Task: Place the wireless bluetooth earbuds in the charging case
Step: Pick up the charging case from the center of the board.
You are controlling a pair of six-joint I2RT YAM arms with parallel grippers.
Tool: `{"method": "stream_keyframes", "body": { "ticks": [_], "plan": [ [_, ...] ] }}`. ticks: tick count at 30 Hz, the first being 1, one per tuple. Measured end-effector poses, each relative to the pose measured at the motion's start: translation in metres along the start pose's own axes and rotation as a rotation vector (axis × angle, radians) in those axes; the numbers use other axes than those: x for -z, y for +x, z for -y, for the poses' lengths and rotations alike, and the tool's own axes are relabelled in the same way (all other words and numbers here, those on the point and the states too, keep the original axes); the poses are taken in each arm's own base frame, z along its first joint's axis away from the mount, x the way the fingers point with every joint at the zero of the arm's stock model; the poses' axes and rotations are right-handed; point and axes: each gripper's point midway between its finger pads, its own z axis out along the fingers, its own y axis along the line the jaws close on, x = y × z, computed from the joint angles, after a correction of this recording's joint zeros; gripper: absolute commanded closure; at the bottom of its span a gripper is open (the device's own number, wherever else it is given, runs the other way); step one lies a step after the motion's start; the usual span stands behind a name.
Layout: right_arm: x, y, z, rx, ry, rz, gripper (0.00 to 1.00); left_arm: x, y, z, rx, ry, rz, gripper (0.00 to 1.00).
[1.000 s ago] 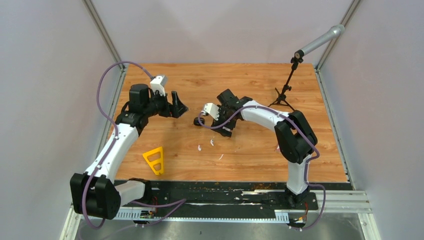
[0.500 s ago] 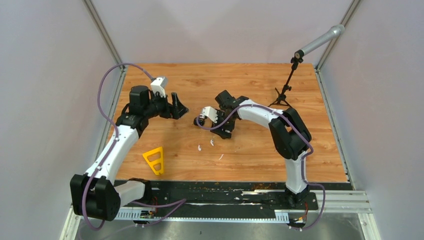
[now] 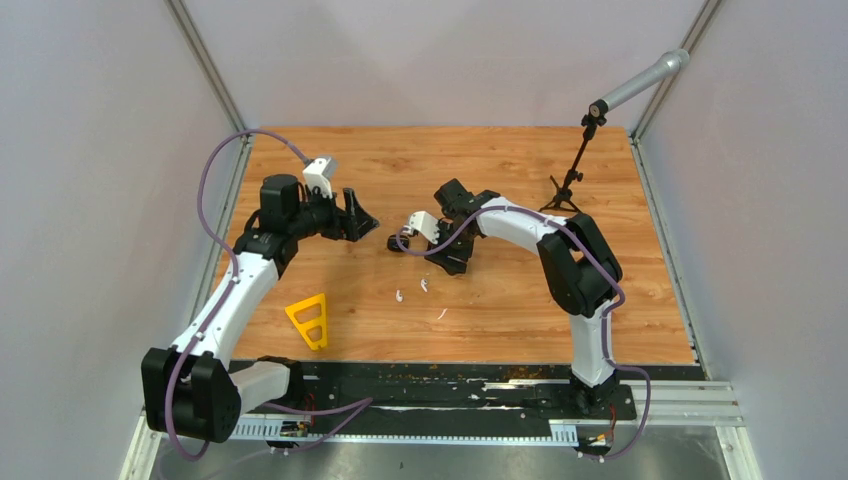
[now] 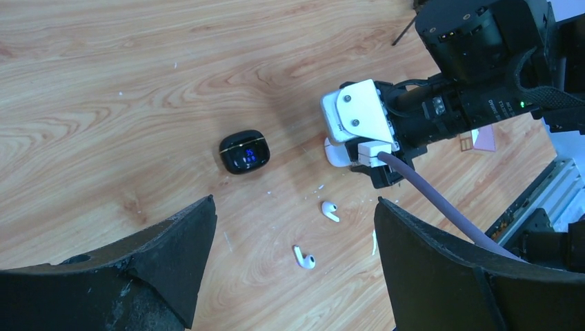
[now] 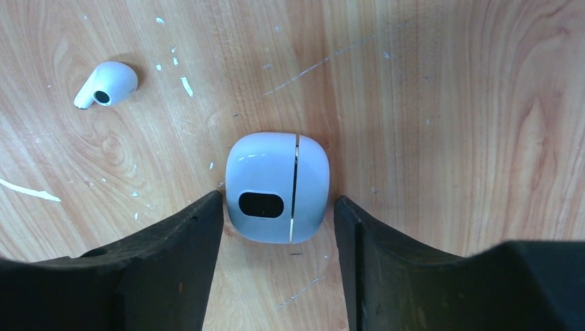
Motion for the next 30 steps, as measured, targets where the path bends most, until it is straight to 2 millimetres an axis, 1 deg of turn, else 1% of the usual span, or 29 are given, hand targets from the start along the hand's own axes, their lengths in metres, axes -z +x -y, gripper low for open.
{"method": "stream_keyframes", "body": {
  "ticks": [2,6,8,9,13,16,20,22,24,26,30],
  "plan": [
    [0.000,0.000,0.000,-0.001,-0.002,0.000,0.45,0.000,0.001,0.000,0.003,0.004,0.000,0.10],
    [0.000,0.001,-0.001,-0.004,-0.007,-0.002,0.42,-0.001,0.001,0.002,0.005,0.012,0.000,0.10],
    [0.000,0.001,-0.001,-0.005,-0.007,-0.001,0.42,-0.001,0.001,0.002,0.004,0.016,0.001,0.10],
    [0.000,0.001,-0.001,-0.005,-0.007,-0.002,0.45,-0.001,0.001,0.003,0.003,0.021,0.001,0.11],
    [0.000,0.000,-0.001,-0.003,-0.009,0.000,0.65,-0.001,0.005,0.004,0.004,0.035,-0.006,0.13],
    [0.001,-0.001,-0.002,0.000,-0.015,0.001,0.64,-0.002,0.009,0.005,0.002,0.044,-0.016,0.13],
    [0.004,-0.001,-0.003,0.005,-0.014,0.003,0.66,-0.003,0.018,0.007,-0.001,0.074,-0.031,0.14],
    [0.015,-0.006,-0.003,0.012,-0.007,0.018,0.67,-0.004,0.023,0.010,0.000,0.100,-0.043,0.15],
    [0.033,-0.017,-0.003,0.026,0.016,0.058,0.67,-0.005,0.027,0.013,0.000,0.127,-0.054,0.20],
    [0.059,-0.031,-0.003,0.046,0.049,0.116,0.67,-0.008,0.028,0.016,-0.002,0.162,-0.061,0.24],
    [0.110,-0.061,-0.006,0.102,0.113,0.228,0.67,-0.020,0.031,0.027,0.010,0.277,-0.081,0.25]
  ]
}}
